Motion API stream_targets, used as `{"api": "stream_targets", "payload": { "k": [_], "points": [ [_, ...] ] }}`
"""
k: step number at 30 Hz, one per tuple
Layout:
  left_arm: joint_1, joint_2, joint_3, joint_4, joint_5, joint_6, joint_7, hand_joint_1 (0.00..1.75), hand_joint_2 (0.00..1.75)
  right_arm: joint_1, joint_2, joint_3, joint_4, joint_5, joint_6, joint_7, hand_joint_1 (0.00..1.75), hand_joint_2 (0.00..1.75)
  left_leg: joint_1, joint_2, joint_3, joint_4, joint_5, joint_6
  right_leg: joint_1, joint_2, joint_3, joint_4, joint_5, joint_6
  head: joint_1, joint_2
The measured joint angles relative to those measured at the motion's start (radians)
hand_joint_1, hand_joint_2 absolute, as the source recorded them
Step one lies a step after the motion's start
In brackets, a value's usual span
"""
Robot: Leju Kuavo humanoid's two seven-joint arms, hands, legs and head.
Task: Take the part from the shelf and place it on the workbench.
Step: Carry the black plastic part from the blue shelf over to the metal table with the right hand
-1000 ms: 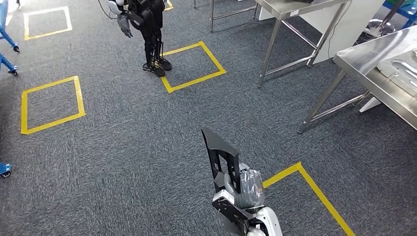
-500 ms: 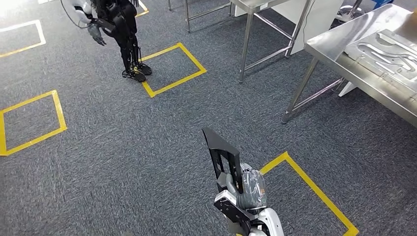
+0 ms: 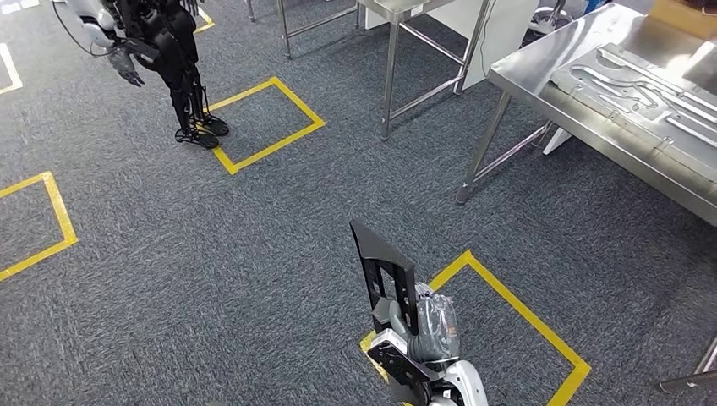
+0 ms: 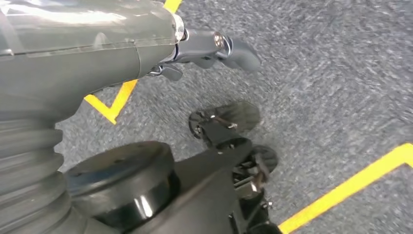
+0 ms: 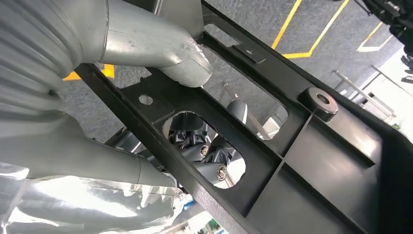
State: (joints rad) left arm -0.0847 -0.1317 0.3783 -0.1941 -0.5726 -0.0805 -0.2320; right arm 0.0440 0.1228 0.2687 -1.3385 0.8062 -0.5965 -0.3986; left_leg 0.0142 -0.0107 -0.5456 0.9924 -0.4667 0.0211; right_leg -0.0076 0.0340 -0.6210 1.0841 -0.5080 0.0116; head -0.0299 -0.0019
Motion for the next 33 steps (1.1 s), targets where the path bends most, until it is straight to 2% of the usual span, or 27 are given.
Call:
{"api": "stream_targets", "payload": {
  "k": [1, 2, 3, 4, 5, 6, 8, 9, 10, 12, 14, 15, 16, 18, 19, 20, 21, 23, 24, 25, 27, 28, 29, 31, 33],
  "points": [
    [0.001, -0.001, 0.0, 0.0, -0.002, 0.0, -0.001, 0.0, 1.75, 0.0, 0.0, -0.001, -0.002, 0.0, 0.0, 0.0, 1.75, 1.75, -0.002, 0.008, -0.001, -0.001, 0.001, 0.003, 0.0, -0.017, -0.028, 0.061, -0.035, 0.002, 0.0, 0.0],
    [0.002, -0.002, 0.0, 0.0, -0.003, 0.0, -0.001, 0.0, 1.75, 0.0, 0.0, -0.001, -0.002, 0.0, 0.0, 0.0, 1.75, 1.75, -0.003, 0.017, -0.002, -0.001, 0.001, 0.005, -0.001, -0.023, -0.061, 0.133, -0.069, 0.004, 0.0, 0.0],
    [0.004, -0.002, 0.0, 0.0, -0.004, 0.0, -0.001, 0.0, 1.75, 0.001, 0.0, -0.002, -0.003, -0.001, 0.0, 0.0, 1.75, 1.75, -0.004, 0.026, -0.003, 0.0, 0.001, 0.005, -0.002, -0.024, -0.088, 0.194, -0.093, 0.006, 0.0, 0.0],
    [0.005, -0.002, 0.0, 0.0, -0.005, 0.0, -0.001, 0.0, 1.75, 0.003, 0.0, -0.002, -0.003, -0.001, 0.0, 0.001, 1.75, 1.75, -0.005, 0.035, -0.003, 0.0, 0.001, 0.005, -0.003, -0.025, -0.104, 0.23, -0.099, 0.007, 0.0, 0.0],
    [0.005, -0.003, 0.0, 0.0, -0.005, 0.0, -0.001, 0.0, 1.75, 0.005, 0.0, -0.003, -0.003, -0.002, 0.0, 0.001, 1.75, 1.75, -0.005, 0.043, -0.003, 0.0, 0.0, 0.004, -0.004, -0.026, -0.097, 0.221, -0.085, 0.008, 0.0, 0.0],
    [0.005, -0.003, 0.0, 0.0, -0.004, 0.0, -0.001, 0.0, 1.75, 0.006, 0.0, -0.004, -0.003, -0.002, 0.0, 0.001, 1.75, 1.75, -0.005, 0.05, -0.002, 0.001, -0.001, 0.003, -0.005, -0.031, -0.072, 0.174, -0.055, 0.008, 0.0, 0.0],
    [0.003, -0.005, 0.0, 0.0, -0.004, 0.0, -0.002, 0.0, 1.75, 0.006, 0.0, -0.005, -0.006, -0.002, 0.0, 0.001, 1.75, 1.75, -0.008, 0.061, -0.001, 0.006, -0.005, -0.004, -0.003, -0.058, 0.008, 0.024, 0.007, 0.003, 0.0, 0.0],
    [0.003, -0.006, 0.0, 0.0, -0.004, 0.0, -0.002, 0.0, 1.75, 0.006, 0.0, -0.005, -0.008, -0.002, 0.001, 0.001, 1.75, 1.75, -0.011, 0.066, -0.001, 0.008, -0.008, -0.008, 0.0, -0.069, 0.035, -0.03, 0.023, -0.001, 0.0, 0.0],
    [0.003, -0.006, 0.0, 0.0, -0.004, 0.0, -0.002, 0.0, 1.75, 0.005, 0.0, -0.005, -0.01, -0.002, 0.001, 0.001, 1.75, 1.75, -0.013, 0.071, -0.001, 0.01, -0.01, -0.013, 0.002, -0.077, 0.049, -0.06, 0.029, -0.005, 0.0, 0.0],
    [0.003, -0.007, 0.002, 0.0, -0.004, 0.0, -0.002, 0.0, 1.75, 0.006, 0.0, -0.007, -0.013, -0.003, 0.002, 0.001, 1.75, 1.75, -0.014, 0.084, 0.0, 0.011, -0.011, -0.024, 0.005, -0.066, 0.046, -0.068, 0.029, -0.015, 0.0, 0.0],
    [0.002, -0.007, 0.004, 0.0, -0.004, 0.0, -0.002, 0.0, 1.75, 0.007, 0.0, -0.008, -0.014, -0.003, 0.002, 0.001, 1.75, 1.75, -0.011, 0.075, -0.005, 0.028, -0.028, -0.036, 0.002, -0.052, 0.045, -0.072, 0.034, -0.026, 0.0, 0.0],
    [0.002, -0.007, 0.004, 0.0, -0.004, 0.0, -0.003, 0.0, 1.75, 0.006, 0.0, -0.009, -0.014, -0.003, 0.003, 0.001, 1.75, 1.75, -0.009, 0.061, -0.017, 0.06, -0.05, -0.042, -0.001, -0.045, 0.046, -0.074, 0.037, -0.032, 0.0, 0.0],
    [0.002, -0.007, 0.005, 0.0, -0.004, 0.0, -0.003, 0.0, 1.75, 0.005, 0.001, -0.009, -0.015, -0.003, 0.004, 0.001, 1.75, 1.75, -0.006, 0.044, -0.04, 0.114, -0.083, -0.046, -0.002, -0.039, 0.046, -0.075, 0.039, -0.036, 0.0, 0.0],
    [0.005, -0.007, 0.006, 0.0, -0.004, 0.0, -0.003, 0.0, 1.75, 0.005, 0.001, -0.009, -0.014, -0.003, 0.005, 0.001, 1.75, 1.75, -0.004, 0.025, -0.1, 0.249, -0.145, -0.052, -0.002, -0.024, 0.044, -0.074, 0.04, -0.04, 0.0, 0.0],
    [0.007, -0.007, 0.006, 0.0, -0.004, 0.0, -0.003, 0.0, 1.75, 0.005, 0.001, -0.01, -0.014, -0.003, 0.005, 0.001, 1.75, 1.75, -0.004, 0.022, -0.12, 0.293, -0.156, -0.054, -0.002, -0.016, 0.044, -0.073, 0.04, -0.041, 0.0, 0.0],
    [0.008, -0.007, 0.006, 0.0, -0.005, 0.001, -0.003, 0.0, 1.75, 0.006, 0.001, -0.01, -0.014, -0.003, 0.006, 0.001, 1.75, 1.75, -0.003, 0.021, -0.122, 0.299, -0.145, -0.054, -0.002, -0.007, 0.044, -0.072, 0.04, -0.041, 0.0, 0.0],
    [0.008, -0.007, 0.006, 0.0, -0.006, 0.001, -0.002, 0.0, 1.75, 0.006, 0.001, -0.01, -0.014, -0.004, 0.006, 0.001, 1.75, 1.75, -0.003, 0.02, -0.107, 0.266, -0.117, -0.053, -0.002, 0.003, 0.045, -0.07, 0.039, -0.04, 0.0, 0.0],
    [0.006, -0.007, 0.006, 0.0, -0.008, 0.002, -0.002, 0.0, 1.75, 0.006, 0.001, -0.01, -0.014, -0.006, 0.006, 0.001, 1.75, 1.75, -0.002, 0.002, -0.044, 0.131, -0.048, -0.046, -0.001, 0.021, 0.044, -0.065, 0.038, -0.036, 0.0, 0.0],
    [0.005, -0.007, 0.006, 0.0, -0.01, 0.003, -0.001, 0.0, 1.75, 0.006, 0.001, -0.01, -0.014, -0.007, 0.006, 0.001, 1.75, 1.75, -0.002, -0.009, -0.018, 0.073, -0.029, -0.042, 0.001, 0.03, 0.042, -0.062, 0.038, -0.032, 0.0, 0.0],
    [0.004, -0.007, 0.006, 0.0, -0.011, 0.003, -0.001, 0.0, 1.75, 0.005, 0.002, -0.01, -0.014, -0.008, 0.006, 0.001, 1.75, 1.75, -0.003, -0.018, -0.002, 0.038, -0.021, -0.038, 0.001, 0.037, 0.039, -0.06, 0.039, -0.027, 0.0, 0.0],
    [0.002, -0.006, 0.006, 0.0, -0.015, 0.003, 0.0, 0.0, 1.75, 0.007, 0.002, -0.011, -0.014, -0.01, 0.006, 0.0, 1.75, 1.75, -0.004, -0.017, 0.001, 0.022, -0.022, -0.029, 0.0, 0.049, 0.031, -0.061, 0.044, -0.014, 0.0, 0.0],
    [0.001, -0.007, 0.007, 0.0, -0.017, 0.003, 0.001, 0.0, 1.75, 0.008, 0.001, -0.011, -0.014, -0.011, 0.006, 0.0, 1.75, 1.75, -0.003, -0.012, 0.001, 0.019, -0.018, -0.023, 0.0, 0.047, 0.029, -0.062, 0.045, -0.008, 0.0, 0.0],
    [0.0, -0.007, 0.007, 0.0, -0.019, 0.003, 0.001, 0.0, 1.75, 0.008, 0.001, -0.012, -0.014, -0.011, 0.006, 0.0, 1.75, 1.75, -0.002, -0.006, 0.001, 0.014, -0.014, -0.016, 0.0, 0.036, 0.026, -0.054, 0.039, -0.002, 0.0, 0.0],
    [-0.001, -0.008, 0.007, 0.0, -0.021, 0.002, 0.0, 0.0, 1.75, 0.007, 0.001, -0.014, -0.015, -0.012, 0.006, -0.001, 1.75, 1.75, 0.0, 0.008, 0.002, 0.005, -0.007, -0.002, 0.001, -0.001, -0.003, 0.008, -0.004, 0.007, 0.0, 0.0],
    [0.001, -0.008, 0.008, 0.0, -0.022, 0.002, 0.0, 0.0, 1.75, 0.006, 0.002, -0.015, -0.015, -0.013, 0.008, -0.002, 1.75, 1.75, -0.003, 0.024, 0.0, 0.005, -0.006, 0.003, -0.001, -0.021, -0.064, 0.14, -0.067, 0.013, 0.0, 0.0]
  ]
}}
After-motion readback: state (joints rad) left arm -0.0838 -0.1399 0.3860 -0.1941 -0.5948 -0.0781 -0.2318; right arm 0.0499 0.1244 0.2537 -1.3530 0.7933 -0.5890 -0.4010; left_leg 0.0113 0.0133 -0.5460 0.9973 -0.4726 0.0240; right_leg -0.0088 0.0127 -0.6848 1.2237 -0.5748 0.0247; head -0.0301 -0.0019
